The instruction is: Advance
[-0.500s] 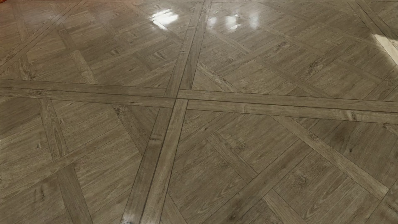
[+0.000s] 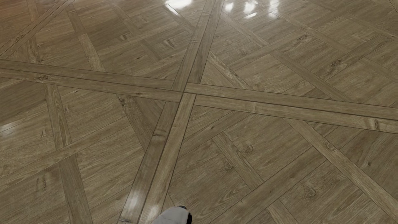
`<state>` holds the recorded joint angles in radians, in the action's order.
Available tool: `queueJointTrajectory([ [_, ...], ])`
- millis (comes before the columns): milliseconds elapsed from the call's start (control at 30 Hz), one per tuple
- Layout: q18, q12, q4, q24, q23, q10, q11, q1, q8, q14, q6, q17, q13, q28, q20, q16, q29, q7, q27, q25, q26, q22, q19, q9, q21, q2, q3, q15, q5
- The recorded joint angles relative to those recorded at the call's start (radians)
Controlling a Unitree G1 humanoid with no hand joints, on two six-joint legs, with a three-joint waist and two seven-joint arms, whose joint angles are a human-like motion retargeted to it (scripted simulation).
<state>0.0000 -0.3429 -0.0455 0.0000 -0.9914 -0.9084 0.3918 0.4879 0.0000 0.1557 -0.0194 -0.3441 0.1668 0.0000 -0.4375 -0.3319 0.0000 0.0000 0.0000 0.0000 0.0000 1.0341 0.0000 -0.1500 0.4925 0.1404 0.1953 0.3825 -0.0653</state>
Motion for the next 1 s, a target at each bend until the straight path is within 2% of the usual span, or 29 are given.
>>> queueJointTrajectory([
  [133,0.000,-0.046,0.013,0.000,0.080,0.437,0.000,-0.025,0.000,0.010,-0.004,-0.013,-0.015,0.000,-0.108,0.020,0.000,0.000,0.000,0.000,0.000,0.094,0.000,0.007,-0.037,0.047,0.002,-0.002,0.007],
  [167,0.000,-0.051,0.022,0.000,0.101,0.470,0.002,-0.029,0.000,0.002,-0.001,-0.011,-0.013,0.000,-0.124,0.025,0.000,0.000,0.000,0.000,0.000,0.108,0.000,0.008,-0.051,0.062,0.000,-0.005,0.015],
  [233,0.000,-0.046,0.025,0.000,0.130,0.431,0.011,-0.020,0.000,-0.109,0.028,0.006,0.001,0.000,-0.133,0.028,0.000,0.000,0.000,0.000,0.000,0.121,0.000,0.009,-0.088,0.090,-0.014,-0.039,0.044],
  [300,0.000,-0.013,-0.008,0.000,0.125,0.353,0.042,-0.013,0.000,-0.176,0.074,0.030,0.040,0.000,-0.117,0.020,0.000,0.000,0.000,0.000,0.000,0.116,0.000,0.016,-0.108,0.113,-0.047,-0.140,0.072],
  [367,0.000,0.042,-0.044,0.000,0.083,0.320,0.164,-0.064,0.000,-0.117,0.105,0.040,0.088,0.000,-0.093,0.005,0.000,0.000,0.000,0.000,0.000,0.088,0.000,0.027,-0.061,0.079,-0.078,-0.329,0.082],
  [433,0.000,0.111,-0.074,0.000,0.040,0.335,0.434,-0.164,0.000,-0.038,0.127,0.041,0.120,0.000,-0.042,-0.019,0.000,0.000,0.000,0.000,0.000,0.029,0.000,0.026,0.024,-0.060,-0.093,-0.505,0.082],
  [467,0.000,0.148,-0.091,0.000,0.025,0.347,0.607,-0.214,0.000,-0.005,0.135,0.041,0.131,0.000,-0.007,-0.036,0.000,0.000,0.000,0.000,0.000,-0.011,0.000,0.020,0.067,-0.154,-0.105,-0.514,0.070],
  [533,0.000,0.214,-0.115,0.000,-0.007,0.374,0.911,-0.309,0.000,0.045,0.136,0.046,0.149,0.000,0.076,-0.068,0.000,0.000,0.000,0.000,0.000,-0.100,0.000,0.010,0.118,-0.350,-0.150,-0.377,0.032],
  [567,0.000,0.240,-0.135,0.000,-0.045,0.394,0.984,-0.360,0.000,0.067,0.141,0.058,0.152,0.000,0.156,-0.084,0.000,0.000,0.000,0.000,0.000,-0.143,0.000,0.004,0.120,-0.438,-0.178,-0.321,0.024],
  [633,0.000,0.289,-0.144,0.000,-0.081,0.419,0.913,-0.456,0.000,0.116,0.120,0.062,0.165,0.000,0.218,-0.099,0.000,0.000,0.000,0.000,0.000,-0.212,0.000,0.004,0.126,-0.579,-0.233,-0.338,0.010],
  [733,0.000,0.347,-0.139,0.000,-0.094,0.472,0.387,-0.615,0.000,0.190,0.083,0.059,0.174,0.000,0.258,-0.099,0.000,0.000,0.000,0.000,0.000,-0.282,0.000,0.001,0.101,-0.629,-0.296,-0.418,0.019],
  [800,0.000,0.361,-0.136,0.000,-0.086,0.484,0.053,-0.705,0.000,0.242,0.073,0.057,0.166,0.000,0.260,-0.091,0.000,0.000,0.000,0.000,0.000,-0.307,0.000,0.007,0.087,-0.572,-0.335,-0.309,0.045],
  [833,0.000,0.359,-0.130,0.000,-0.084,0.474,-0.031,-0.734,0.000,0.254,0.070,0.057,0.156,0.000,0.253,-0.085,0.000,0.000,0.000,0.000,0.000,-0.312,0.000,0.011,0.078,-0.540,-0.358,-0.229,0.063],
  [867,0.000,0.352,-0.118,0.000,-0.084,0.457,-0.040,-0.755,0.000,0.244,0.063,0.057,0.143,0.000,0.240,-0.077,0.000,0.000,0.000,0.000,0.000,-0.309,0.000,0.016,0.069,-0.517,-0.377,-0.196,0.074],
  [900,0.000,0.339,-0.099,0.000,-0.088,0.437,-0.029,-0.769,0.000,0.206,0.049,0.056,0.127,0.000,0.226,-0.065,0.000,0.000,0.000,0.000,0.000,-0.295,0.000,0.022,0.062,-0.511,-0.379,-0.250,0.066],
  [933,0.000,0.318,-0.078,0.000,-0.096,0.411,-0.007,-0.776,0.000,0.141,0.026,0.052,0.106,0.000,0.213,-0.048,0.000,0.000,0.000,0.000,0.000,-0.266,0.000,0.029,0.064,-0.515,-0.360,-0.355,0.036],
  [967,0.000,0.289,-0.059,0.000,-0.107,0.368,0.028,-0.775,0.000,0.044,-0.002,0.046,0.082,0.000,0.201,-0.029,0.000,0.000,0.000,0.000,0.000,-0.222,0.000,0.037,0.078,-0.513,-0.325,-0.433,-0.004],
  [1000,0.000,0.252,-0.043,0.000,-0.116,0.297,0.056,-0.760,0.000,-0.082,-0.023,0.036,0.054,0.000,0.180,-0.013,0.000,0.000,0.000,0.000,0.000,-0.168,0.000,0.045,0.102,-0.492,-0.287,-0.449,-0.035],
])
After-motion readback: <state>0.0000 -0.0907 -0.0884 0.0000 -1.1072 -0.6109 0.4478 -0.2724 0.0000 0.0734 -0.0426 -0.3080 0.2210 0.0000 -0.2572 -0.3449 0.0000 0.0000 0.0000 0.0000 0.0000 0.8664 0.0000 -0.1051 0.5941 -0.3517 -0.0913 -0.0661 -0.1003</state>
